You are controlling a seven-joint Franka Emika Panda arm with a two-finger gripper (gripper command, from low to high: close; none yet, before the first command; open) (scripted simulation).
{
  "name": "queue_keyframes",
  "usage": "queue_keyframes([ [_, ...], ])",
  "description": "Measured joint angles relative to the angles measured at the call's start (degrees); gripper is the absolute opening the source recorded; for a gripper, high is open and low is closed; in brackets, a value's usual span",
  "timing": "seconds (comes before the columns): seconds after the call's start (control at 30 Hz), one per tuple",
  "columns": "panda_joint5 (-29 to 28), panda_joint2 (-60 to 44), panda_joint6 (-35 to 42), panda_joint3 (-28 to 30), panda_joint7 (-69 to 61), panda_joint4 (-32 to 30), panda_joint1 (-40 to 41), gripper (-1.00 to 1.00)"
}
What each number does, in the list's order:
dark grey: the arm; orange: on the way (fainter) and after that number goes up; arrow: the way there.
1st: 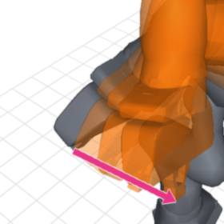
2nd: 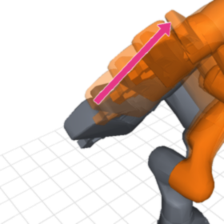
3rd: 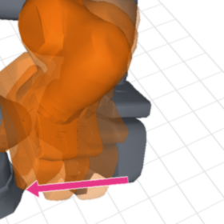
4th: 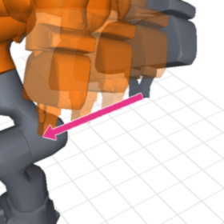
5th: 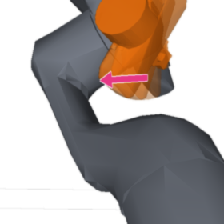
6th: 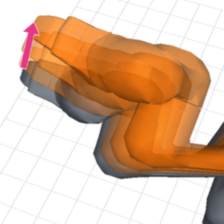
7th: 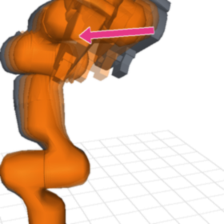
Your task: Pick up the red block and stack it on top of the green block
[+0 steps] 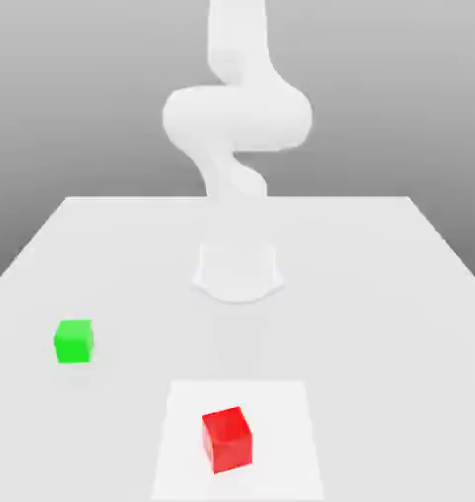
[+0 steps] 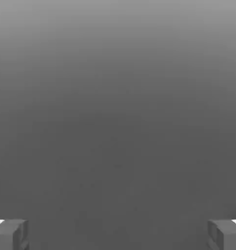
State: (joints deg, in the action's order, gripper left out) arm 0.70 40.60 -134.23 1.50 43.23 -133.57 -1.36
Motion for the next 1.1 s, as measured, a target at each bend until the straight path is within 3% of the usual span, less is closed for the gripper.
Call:
queue_keyframes([
  [0.5,4.2,-31.6,-14.7,5.4,-15.7,-10.7,-5.0,0.00],
  [0.73,2.2,-45.9,-21.7,5.8,-20.1,-15.7,-4.8,0.00],
  [0.9,4.4,-56.1,-29.8,3.9,-22.4,-15.0,-3.4,0.00],
  [0.93,5.1,-58.1,-31.4,3.4,-22.9,-14.7,-3.0,-1.00],
  [1.1,5.0,-58.1,-31.3,3.4,-22.8,-14.7,-3.0,-1.00],
])
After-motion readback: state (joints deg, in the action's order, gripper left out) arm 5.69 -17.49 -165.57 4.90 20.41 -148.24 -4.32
